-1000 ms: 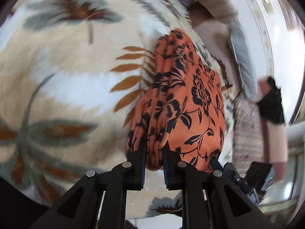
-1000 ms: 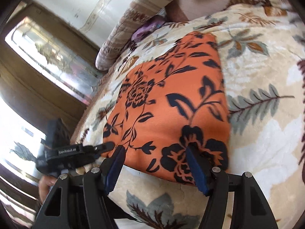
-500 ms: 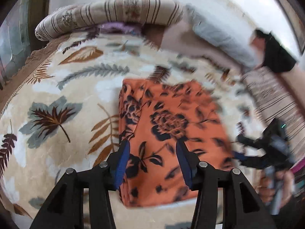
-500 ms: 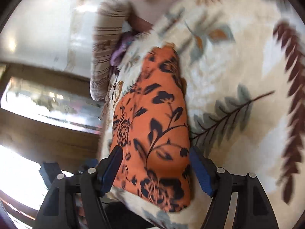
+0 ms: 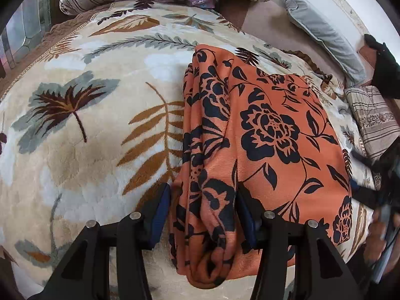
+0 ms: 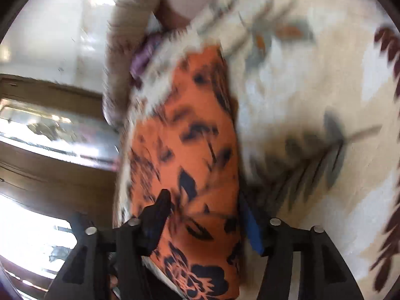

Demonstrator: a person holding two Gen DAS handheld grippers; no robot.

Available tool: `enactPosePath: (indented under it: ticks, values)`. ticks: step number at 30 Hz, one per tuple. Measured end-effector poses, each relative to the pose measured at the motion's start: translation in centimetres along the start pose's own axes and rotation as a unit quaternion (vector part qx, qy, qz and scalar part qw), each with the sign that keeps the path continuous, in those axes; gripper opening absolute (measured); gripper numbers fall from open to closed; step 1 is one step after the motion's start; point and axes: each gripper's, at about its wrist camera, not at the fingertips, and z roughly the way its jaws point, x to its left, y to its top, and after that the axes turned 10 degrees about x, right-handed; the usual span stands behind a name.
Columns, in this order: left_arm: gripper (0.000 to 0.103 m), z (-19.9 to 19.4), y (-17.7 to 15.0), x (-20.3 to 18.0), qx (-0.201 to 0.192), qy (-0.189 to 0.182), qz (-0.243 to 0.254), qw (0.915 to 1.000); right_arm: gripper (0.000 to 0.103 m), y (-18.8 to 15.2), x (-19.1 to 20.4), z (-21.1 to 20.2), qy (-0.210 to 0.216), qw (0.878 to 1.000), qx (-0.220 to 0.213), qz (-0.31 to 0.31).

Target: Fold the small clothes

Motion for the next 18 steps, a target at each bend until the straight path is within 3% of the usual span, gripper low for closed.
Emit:
enactPosePath:
  ticks: [2,4,5,6,7,8,11,12,13,18]
  values:
    - [0.055,0.1,0.0,0.1,-0.003,-0.004,0.0,1.0,0.083,1.7,0.2,0.4,0.006,1.0,-0.003,0.002]
    - [0.055,0.0,-0.2,0.2,-0.003,-0.006,0.001,1.0,0.083,4.1,-0.8,2.8,0.002,0.999,0.026,0.024]
    - [0.055,0.0,-0.1,0.2,-0.003,-0.007,0.001,1.0,0.068,4.8,-1.2,3.8,-0.001,0.999,0.037,0.034]
    - [0.055,-0.1,-0.2,0.2,-0.003,-0.007,0.002,1.0,0.044,5.3,-1.1,4.6,0.007,0.998,0.051,0.032]
    - [0.055,-0.1,-0.3,0.3,-0.004,-0.008,0.003,1.0,0.036,5.2,0.2,4.5,-0.016,0.999,0.043,0.004]
    - [0.055,-0.1,-0.4,0.4,-0.005,-0.01,0.003,0.9999,0.035,4.8,1.5,4.2,-0.036,0.998,0.032,-0.028]
    - [0.057,-0.1,-0.5,0.4,-0.007,-0.014,0.003,0.9999,0.039,4.8,1.2,4.9,-0.094,0.995,0.03,-0.027]
    - [0.057,-0.1,-0.5,0.3,-0.008,-0.012,0.005,0.9999,0.05,4.9,0.5,5.0,-0.096,0.995,0.03,-0.007]
    - [0.057,-0.2,-0.5,0.3,-0.008,-0.012,0.007,0.9999,0.068,4.7,0.4,4.6,-0.102,0.995,0.016,0.005]
    - [0.053,-2.3,-1.5,0.9,-0.016,-0.054,-0.013,0.9983,0.069,2.9,4.5,1.4,-0.131,0.988,-0.057,-0.054]
